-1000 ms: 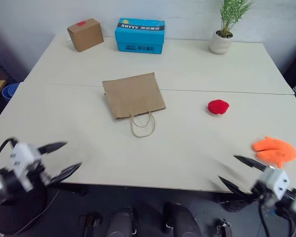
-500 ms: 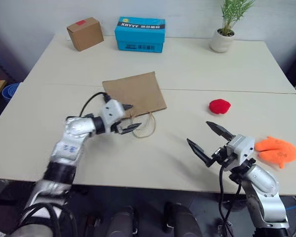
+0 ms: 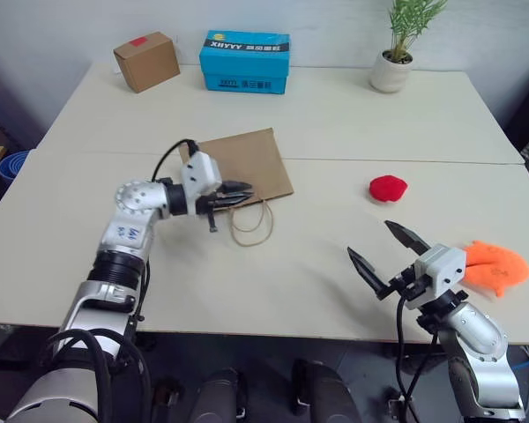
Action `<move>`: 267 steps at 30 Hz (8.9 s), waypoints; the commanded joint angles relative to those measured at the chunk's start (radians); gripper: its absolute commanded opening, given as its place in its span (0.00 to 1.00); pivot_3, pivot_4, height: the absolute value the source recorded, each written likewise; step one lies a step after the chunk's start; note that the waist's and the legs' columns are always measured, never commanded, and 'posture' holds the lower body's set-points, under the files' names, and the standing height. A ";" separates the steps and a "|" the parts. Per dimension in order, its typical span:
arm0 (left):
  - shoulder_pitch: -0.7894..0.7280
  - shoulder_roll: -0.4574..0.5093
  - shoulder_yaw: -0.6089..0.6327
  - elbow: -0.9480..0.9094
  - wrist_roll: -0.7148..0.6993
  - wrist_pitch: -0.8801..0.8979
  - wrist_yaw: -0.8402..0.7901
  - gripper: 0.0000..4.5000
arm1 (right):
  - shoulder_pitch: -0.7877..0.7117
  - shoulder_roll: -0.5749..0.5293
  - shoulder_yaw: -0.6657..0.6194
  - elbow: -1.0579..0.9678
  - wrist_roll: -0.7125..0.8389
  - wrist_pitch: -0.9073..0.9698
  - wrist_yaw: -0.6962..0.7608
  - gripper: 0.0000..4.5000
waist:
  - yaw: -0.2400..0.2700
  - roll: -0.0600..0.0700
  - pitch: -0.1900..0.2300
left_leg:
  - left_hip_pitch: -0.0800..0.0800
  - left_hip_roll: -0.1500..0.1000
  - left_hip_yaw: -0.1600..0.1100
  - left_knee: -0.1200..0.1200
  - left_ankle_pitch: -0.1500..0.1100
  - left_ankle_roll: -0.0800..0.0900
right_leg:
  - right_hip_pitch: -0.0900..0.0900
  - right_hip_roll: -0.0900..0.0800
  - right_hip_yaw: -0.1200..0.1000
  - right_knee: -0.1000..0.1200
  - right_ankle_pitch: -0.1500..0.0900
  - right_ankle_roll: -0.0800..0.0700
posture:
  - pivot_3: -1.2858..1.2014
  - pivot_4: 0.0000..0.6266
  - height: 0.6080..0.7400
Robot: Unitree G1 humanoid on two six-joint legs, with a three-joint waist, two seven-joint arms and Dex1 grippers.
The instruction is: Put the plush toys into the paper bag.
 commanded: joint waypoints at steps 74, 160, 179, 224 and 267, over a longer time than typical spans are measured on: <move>-0.229 -0.213 0.240 -0.296 -0.465 0.573 -0.078 0.00 | -0.524 0.138 0.412 0.341 -0.253 0.530 -0.099 0.01 | -0.013 -0.001 0.000 | -0.005 0.001 -0.001 0.015 -0.005 0.003 | -0.001 0.000 0.008 0.007 0.000 0.000 | 0.52 0.24 1.00; -0.084 -0.270 0.100 -0.290 -0.355 0.434 -0.097 0.00 | -0.084 -0.488 -0.300 -0.146 0.384 0.610 0.350 0.01 | 0.011 -0.002 -0.001 | 0.000 0.004 0.000 0.015 -0.008 0.001 | 0.004 -0.001 0.010 -0.001 0.001 0.002 | 0.52 0.24 1.00; -0.073 -0.293 0.082 -0.380 -0.441 0.618 -0.135 0.00 | -0.645 -0.017 0.427 0.102 -0.073 0.619 -0.021 0.01 | 0.002 -0.004 -0.001 | -0.007 0.002 -0.001 0.016 -0.007 0.003 | 0.000 0.002 0.006 0.001 0.001 0.002 | 0.52 0.24 1.00; -0.195 -0.150 0.139 -0.175 -0.330 0.447 -0.176 0.00 | -0.683 -0.263 0.027 0.607 -0.158 0.417 0.073 0.99 | -0.030 -0.003 0.000 | -0.004 0.002 0.003 0.014 -0.006 0.002 | -0.003 0.000 0.010 0.006 0.000 0.000 | 0.52 0.24 1.00; -0.145 -0.171 0.118 -0.321 -0.402 0.634 -0.199 0.00 | -0.811 0.300 0.301 0.364 -0.129 0.690 -0.357 0.04 | -0.024 -0.002 0.002 | -0.019 0.000 0.002 0.018 -0.004 0.003 | -0.016 0.001 0.007 0.011 0.000 0.002 | 0.52 0.24 1.00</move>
